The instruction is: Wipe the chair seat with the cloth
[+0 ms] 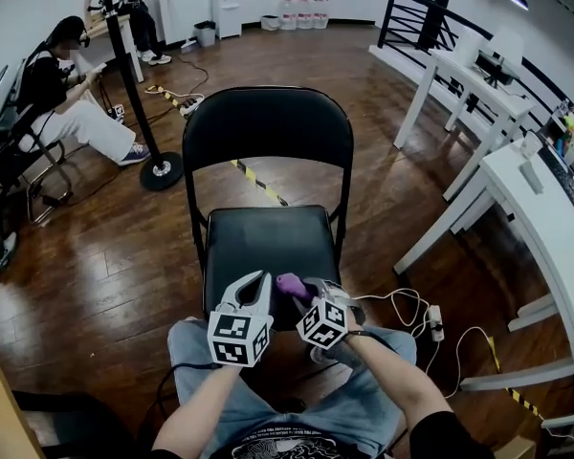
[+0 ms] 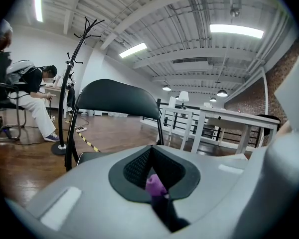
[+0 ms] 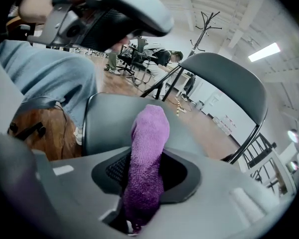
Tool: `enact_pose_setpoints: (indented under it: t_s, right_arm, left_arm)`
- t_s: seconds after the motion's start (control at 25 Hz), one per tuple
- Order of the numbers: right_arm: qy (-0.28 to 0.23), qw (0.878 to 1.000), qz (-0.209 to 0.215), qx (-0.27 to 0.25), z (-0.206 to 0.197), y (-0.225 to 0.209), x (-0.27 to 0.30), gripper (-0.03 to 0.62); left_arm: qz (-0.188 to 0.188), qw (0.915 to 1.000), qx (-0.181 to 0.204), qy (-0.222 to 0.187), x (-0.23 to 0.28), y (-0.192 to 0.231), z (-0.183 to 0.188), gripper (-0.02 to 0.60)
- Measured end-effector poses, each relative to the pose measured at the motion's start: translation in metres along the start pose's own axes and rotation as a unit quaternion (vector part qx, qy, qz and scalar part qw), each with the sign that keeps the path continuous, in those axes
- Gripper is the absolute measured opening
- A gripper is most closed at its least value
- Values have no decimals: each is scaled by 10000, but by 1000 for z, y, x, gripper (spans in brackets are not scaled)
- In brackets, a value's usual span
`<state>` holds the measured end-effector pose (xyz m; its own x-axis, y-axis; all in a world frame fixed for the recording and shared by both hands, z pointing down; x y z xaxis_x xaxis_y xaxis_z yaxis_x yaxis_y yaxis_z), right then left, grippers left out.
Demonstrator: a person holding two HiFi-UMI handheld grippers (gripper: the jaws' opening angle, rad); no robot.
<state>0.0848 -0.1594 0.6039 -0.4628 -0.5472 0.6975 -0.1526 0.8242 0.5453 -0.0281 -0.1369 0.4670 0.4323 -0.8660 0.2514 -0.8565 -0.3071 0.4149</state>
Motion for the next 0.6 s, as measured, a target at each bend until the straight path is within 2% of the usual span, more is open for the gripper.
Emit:
enact_pose_setpoints:
  t_s: [0.2, 0.36, 0.6]
  right_arm:
    - [113, 9991, -394, 60, -7, -73, 15, 120]
    - [236, 9974, -682, 74, -12, -129, 32, 120]
    - [544, 9954, -770, 156, -27, -177, 66, 120]
  left_arm:
    - [10, 9999, -107, 2, 9, 9, 5, 5]
    - [-57, 10000, 24, -9, 15, 11, 12, 5]
    - [-45, 10000, -1, -66, 23, 21, 21, 5]
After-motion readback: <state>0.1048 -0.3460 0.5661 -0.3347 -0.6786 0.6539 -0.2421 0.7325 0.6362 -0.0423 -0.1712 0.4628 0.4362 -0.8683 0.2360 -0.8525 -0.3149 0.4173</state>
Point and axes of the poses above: the fingertips, and each gripper's own axes: x forward along the fingers, y to its left, z out of its top, the point moved 5 cm from there along -x, backward along the fingers, and after that the axes turned 14 degrees about -x, right-handed, at the moved point
